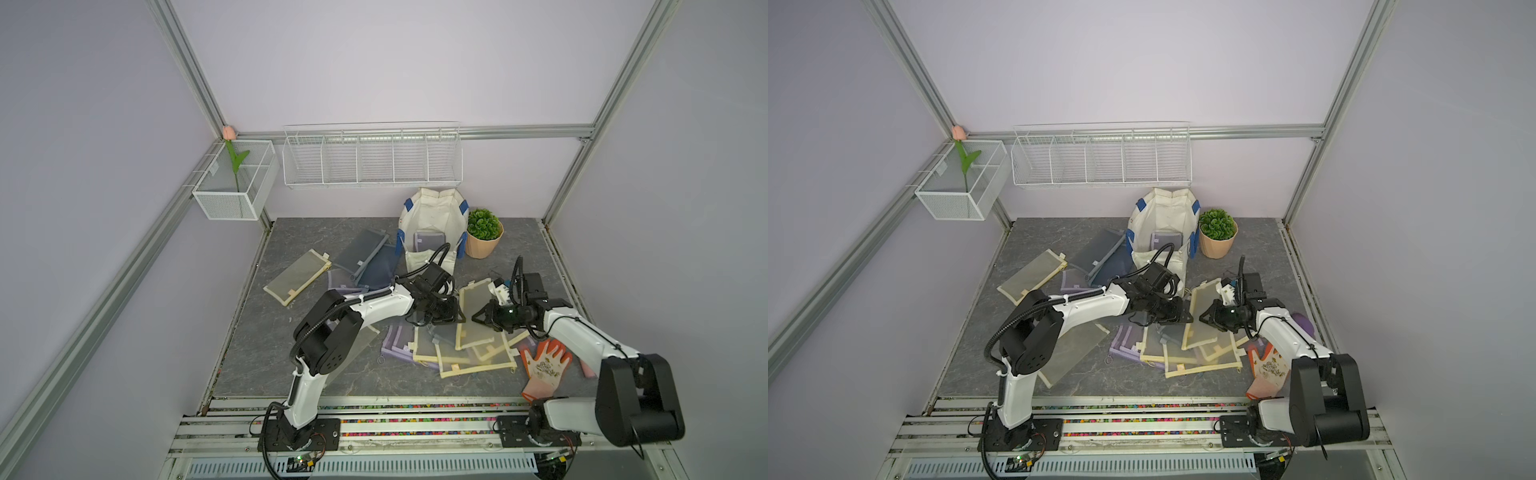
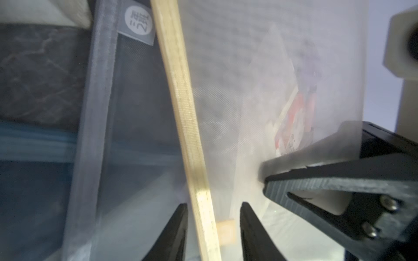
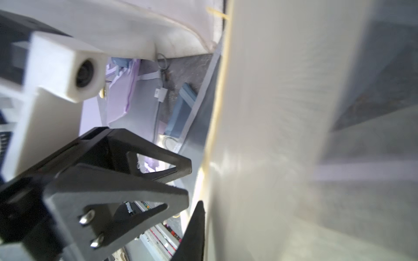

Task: Put the pencil pouch into the canvas bag
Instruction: Pick up the pencil pouch.

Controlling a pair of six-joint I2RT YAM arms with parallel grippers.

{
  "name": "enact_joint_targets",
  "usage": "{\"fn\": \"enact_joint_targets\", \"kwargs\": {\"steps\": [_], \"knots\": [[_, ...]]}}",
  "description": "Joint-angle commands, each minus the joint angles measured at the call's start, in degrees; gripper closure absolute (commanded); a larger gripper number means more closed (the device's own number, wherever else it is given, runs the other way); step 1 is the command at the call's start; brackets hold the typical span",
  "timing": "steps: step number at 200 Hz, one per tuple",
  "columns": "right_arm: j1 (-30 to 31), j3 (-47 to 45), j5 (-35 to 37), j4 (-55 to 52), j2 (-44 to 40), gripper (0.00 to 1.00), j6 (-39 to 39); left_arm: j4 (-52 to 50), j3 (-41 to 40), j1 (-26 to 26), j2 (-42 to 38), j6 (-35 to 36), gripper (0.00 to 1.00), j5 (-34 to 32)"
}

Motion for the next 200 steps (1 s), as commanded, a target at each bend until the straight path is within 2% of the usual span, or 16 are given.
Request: {"fn": "enact_joint_targets", "kwargs": {"steps": [1,26,66,107,122,137,160,173,188,200], "knots": [[-0.21,0.08,0.84,-6.4,-5.02,0.88,-1.9,-0.51,-1.22,0.68,-5.78,0.53,0.58,0.13],[-0.21,0.49,1.18,-10.12,-10.92,0.93,-2.71,-5.41,0.71,1.27,-9.59,2.84,0.5,-1.99],[-0.04,3.98,-1.8,-12.31,-19.54,0.93,-2.7,-9.06,6.47,3.04,-14.19,3.91,0.38,-1.26],[0.68,10.03,-7.47,-3.48,-26.58,0.93,4.19,-2.63,7.77,6.81,-19.18,-0.26,0.2,4.02],[0.95,12.13,-9.42,0.39,-26.57,0.93,6.7,-1.04,8.68,7.66,-20.01,-0.97,0.07,5.5],[1.55,14.74,-11.09,2.92,-24.53,0.93,7.97,-0.48,10.38,7.69,-19.76,-0.93,0.02,6.25],[2.76,18.16,-12.23,7.52,-20.9,0.93,10.17,3.93,9.83,7.49,-19.42,-2.73,0.02,6.85],[3.35,19.18,-12.6,10.42,-18.65,0.93,11.65,9.04,8.22,7.4,-19.57,-5.0,0.07,7.26],[3.95,19.97,-13.01,12.77,-16.34,0.93,12.9,13.44,7.57,7.08,-19.55,-6.57,0.19,7.31],[4.39,20.44,-12.95,13.25,-15.2,0.93,12.94,14.6,8.06,6.75,-19.45,-6.56,0.36,7.02]]}}
